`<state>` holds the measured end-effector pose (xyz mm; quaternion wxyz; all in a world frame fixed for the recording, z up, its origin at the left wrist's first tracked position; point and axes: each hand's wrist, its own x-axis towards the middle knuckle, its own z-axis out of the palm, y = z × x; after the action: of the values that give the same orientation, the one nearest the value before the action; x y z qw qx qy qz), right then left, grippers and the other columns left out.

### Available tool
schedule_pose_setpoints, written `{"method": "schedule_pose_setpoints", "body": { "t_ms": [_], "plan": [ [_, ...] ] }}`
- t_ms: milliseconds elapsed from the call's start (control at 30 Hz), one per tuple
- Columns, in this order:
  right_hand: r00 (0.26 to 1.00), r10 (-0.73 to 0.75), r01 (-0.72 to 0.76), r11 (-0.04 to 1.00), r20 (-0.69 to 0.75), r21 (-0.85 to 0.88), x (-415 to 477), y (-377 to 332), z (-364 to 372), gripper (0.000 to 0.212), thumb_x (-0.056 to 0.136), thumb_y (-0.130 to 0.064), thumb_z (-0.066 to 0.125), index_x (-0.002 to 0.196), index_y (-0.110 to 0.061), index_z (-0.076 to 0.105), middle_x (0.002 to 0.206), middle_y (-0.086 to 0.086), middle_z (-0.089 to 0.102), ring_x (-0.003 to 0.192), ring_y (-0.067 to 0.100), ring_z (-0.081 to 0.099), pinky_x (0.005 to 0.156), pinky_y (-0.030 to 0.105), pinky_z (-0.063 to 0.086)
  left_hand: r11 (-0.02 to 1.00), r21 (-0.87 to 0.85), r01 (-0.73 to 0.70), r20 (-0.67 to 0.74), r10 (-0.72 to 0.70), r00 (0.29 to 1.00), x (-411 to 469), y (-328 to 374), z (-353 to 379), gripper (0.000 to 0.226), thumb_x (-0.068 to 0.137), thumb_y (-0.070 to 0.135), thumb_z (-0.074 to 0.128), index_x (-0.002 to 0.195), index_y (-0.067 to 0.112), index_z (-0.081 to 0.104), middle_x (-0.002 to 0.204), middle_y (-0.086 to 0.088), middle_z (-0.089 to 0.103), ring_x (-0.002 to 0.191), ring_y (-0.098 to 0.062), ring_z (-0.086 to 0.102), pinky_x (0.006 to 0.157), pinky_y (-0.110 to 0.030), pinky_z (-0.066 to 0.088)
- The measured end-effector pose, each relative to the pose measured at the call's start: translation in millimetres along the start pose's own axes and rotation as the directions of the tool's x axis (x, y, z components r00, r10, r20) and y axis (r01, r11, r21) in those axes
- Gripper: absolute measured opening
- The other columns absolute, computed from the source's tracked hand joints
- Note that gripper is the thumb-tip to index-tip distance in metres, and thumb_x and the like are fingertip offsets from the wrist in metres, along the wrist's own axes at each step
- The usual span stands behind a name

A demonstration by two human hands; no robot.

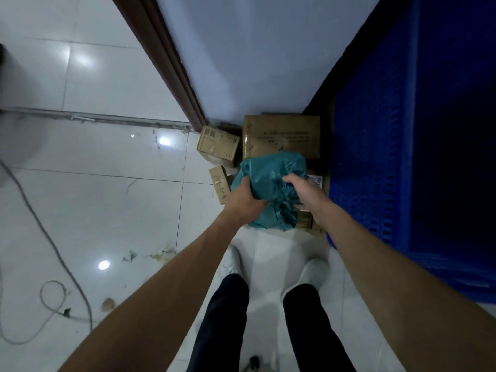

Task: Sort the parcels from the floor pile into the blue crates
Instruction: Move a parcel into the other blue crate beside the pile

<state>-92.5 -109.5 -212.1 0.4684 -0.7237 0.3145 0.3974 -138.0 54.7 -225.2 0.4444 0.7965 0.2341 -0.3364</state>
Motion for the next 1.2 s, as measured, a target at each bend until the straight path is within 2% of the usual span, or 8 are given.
{"method": "schedule_pose_setpoints", "body": {
  "t_ms": [133,233,367,567,667,833,1100,1200],
  "plan": [
    [0.996,-0.084,0.086,0.994,0.042,-0.063,-84,-26,-31,0.028,0.090,-0.046,0.062,0.113,-0.032,0.056,0.105,-0.010,0.062,0.097,0.010,0.059,0.095,0.036,0.049,0.990,0.132,-0.046,-0.061,0.054,0.997,-74,41,-15,0.071,0.081,0.024,0.077,0.140,0.017,0.039,0.125,-0.009,0.063,0.113,-0.031,0.061,0.094,-0.041,0.053],
    [0.992,-0.117,0.120,0.988,0.044,-0.092,-149,-39,-53,0.043,0.089,-0.050,0.062,0.125,-0.027,0.058,0.116,-0.005,0.063,0.103,0.014,0.061,0.097,0.037,0.051,0.974,0.213,-0.077,-0.125,0.106,0.986,-129,72,-28,0.068,0.082,0.031,0.078,0.137,0.016,0.041,0.123,-0.009,0.065,0.109,-0.032,0.063,0.088,-0.039,0.051],
    [0.984,-0.168,0.172,0.983,0.049,-0.071,-215,-52,-82,0.043,0.092,-0.049,0.061,0.125,-0.023,0.057,0.114,-0.004,0.064,0.095,0.010,0.062,0.071,0.026,0.047,0.950,0.278,-0.140,-0.175,0.193,0.965,-183,122,-51,0.066,0.079,0.034,0.080,0.133,0.015,0.048,0.121,-0.010,0.067,0.108,-0.034,0.063,0.079,-0.034,0.045],
    [0.954,-0.301,0.301,0.953,-0.003,-0.026,-289,-88,-140,0.037,0.093,-0.056,0.058,0.113,-0.025,0.063,0.108,-0.003,0.071,0.090,0.013,0.069,0.066,0.026,0.050,0.858,0.422,-0.294,-0.182,0.398,0.899,-241,212,-87,0.071,0.078,0.048,0.081,0.136,0.019,0.053,0.123,-0.008,0.068,0.109,-0.032,0.064,0.088,-0.038,0.052],
    [0.914,-0.401,0.400,0.916,-0.054,-0.035,-323,-111,-172,0.045,0.094,-0.061,0.054,0.114,-0.022,0.064,0.105,-0.002,0.071,0.092,0.015,0.068,0.066,0.027,0.051,0.857,0.387,-0.339,-0.201,0.438,0.876,-263,255,-102,0.069,0.076,0.051,0.082,0.133,0.022,0.055,0.124,-0.004,0.069,0.107,-0.028,0.065,0.092,-0.038,0.054],
    [0.851,-0.514,0.515,0.857,-0.106,-0.019,-361,-133,-216,0.062,0.093,-0.071,0.045,0.123,-0.020,0.062,0.115,0.001,0.068,0.100,0.022,0.067,0.091,0.039,0.053,0.870,0.251,-0.425,-0.247,0.482,0.840,-300,311,-112,0.068,0.075,0.053,0.083,0.129,0.018,0.059,0.121,-0.006,0.068,0.105,-0.027,0.066,0.093,-0.044,0.056],
    [0.782,-0.598,0.610,0.793,-0.179,0.016,-390,-118,-262,0.042,0.100,-0.060,0.046,0.114,-0.023,0.061,0.103,-0.008,0.062,0.091,0.011,0.060,0.079,0.029,0.050,0.851,-0.016,-0.526,-0.306,0.496,0.813,-332,354,-98,0.061,0.073,0.055,0.084,0.117,0.018,0.064,0.107,-0.003,0.071,0.095,-0.023,0.071,0.087,-0.044,0.060],
    [0.787,-0.583,0.601,0.799,-0.201,0.033,-383,-91,-276,0.076,0.085,-0.078,0.050,0.132,-0.019,0.060,0.133,-0.005,0.059,0.112,0.015,0.060,0.097,0.033,0.048,0.806,-0.233,-0.544,-0.328,0.462,0.824,-336,364,-88,0.047,0.080,0.039,0.084,0.115,0.013,0.065,0.107,-0.006,0.073,0.088,-0.017,0.072,0.075,-0.033,0.061]
  ]
}}
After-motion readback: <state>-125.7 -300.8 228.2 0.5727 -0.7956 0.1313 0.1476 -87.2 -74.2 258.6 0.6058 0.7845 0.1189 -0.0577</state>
